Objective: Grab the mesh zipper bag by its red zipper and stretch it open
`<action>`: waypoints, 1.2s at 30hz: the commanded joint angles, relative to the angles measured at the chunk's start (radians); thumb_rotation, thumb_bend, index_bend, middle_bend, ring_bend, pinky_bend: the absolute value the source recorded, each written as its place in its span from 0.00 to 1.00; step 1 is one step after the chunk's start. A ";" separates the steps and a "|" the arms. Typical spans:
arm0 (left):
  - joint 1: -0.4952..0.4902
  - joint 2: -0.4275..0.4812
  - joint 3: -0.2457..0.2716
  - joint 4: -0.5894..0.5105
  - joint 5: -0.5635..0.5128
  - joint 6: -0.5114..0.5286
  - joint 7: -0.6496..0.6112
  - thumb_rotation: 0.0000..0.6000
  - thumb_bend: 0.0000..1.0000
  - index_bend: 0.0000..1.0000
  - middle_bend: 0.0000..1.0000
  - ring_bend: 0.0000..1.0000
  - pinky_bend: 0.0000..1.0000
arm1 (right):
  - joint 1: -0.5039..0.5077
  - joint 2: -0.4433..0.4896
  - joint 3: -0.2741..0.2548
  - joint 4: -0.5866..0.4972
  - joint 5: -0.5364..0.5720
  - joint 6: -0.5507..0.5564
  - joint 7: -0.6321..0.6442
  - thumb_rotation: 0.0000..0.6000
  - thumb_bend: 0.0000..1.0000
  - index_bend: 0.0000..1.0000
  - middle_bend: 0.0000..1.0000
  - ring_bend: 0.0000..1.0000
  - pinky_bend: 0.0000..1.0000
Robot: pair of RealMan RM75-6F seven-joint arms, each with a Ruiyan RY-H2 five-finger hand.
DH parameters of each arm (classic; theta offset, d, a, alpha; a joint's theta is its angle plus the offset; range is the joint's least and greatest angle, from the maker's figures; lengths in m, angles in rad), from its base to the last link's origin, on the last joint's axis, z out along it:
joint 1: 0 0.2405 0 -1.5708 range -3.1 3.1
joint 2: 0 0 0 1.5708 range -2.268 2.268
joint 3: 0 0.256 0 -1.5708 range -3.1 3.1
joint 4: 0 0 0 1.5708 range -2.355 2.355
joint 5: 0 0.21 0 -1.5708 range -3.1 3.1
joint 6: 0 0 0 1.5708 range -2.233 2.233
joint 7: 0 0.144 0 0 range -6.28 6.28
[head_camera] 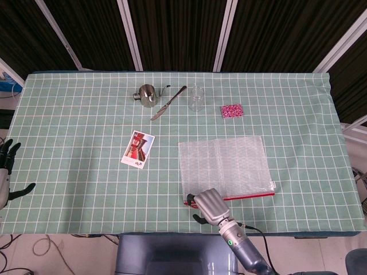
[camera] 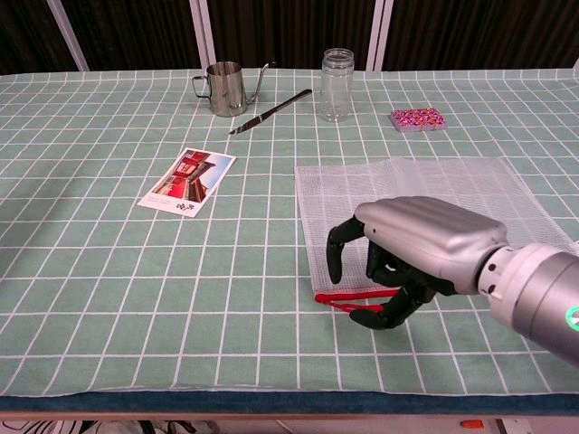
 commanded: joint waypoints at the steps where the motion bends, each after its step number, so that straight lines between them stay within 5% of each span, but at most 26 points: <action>1: -0.001 0.000 -0.001 0.001 -0.003 -0.003 -0.002 1.00 0.04 0.00 0.00 0.00 0.00 | 0.003 -0.025 -0.007 0.029 0.015 0.005 -0.006 1.00 0.39 0.48 1.00 1.00 0.95; 36: -0.002 0.005 0.000 -0.003 0.001 -0.005 -0.035 1.00 0.04 0.00 0.00 0.00 0.00 | -0.007 -0.082 -0.025 0.134 0.088 0.053 -0.003 1.00 0.47 0.50 1.00 1.00 0.95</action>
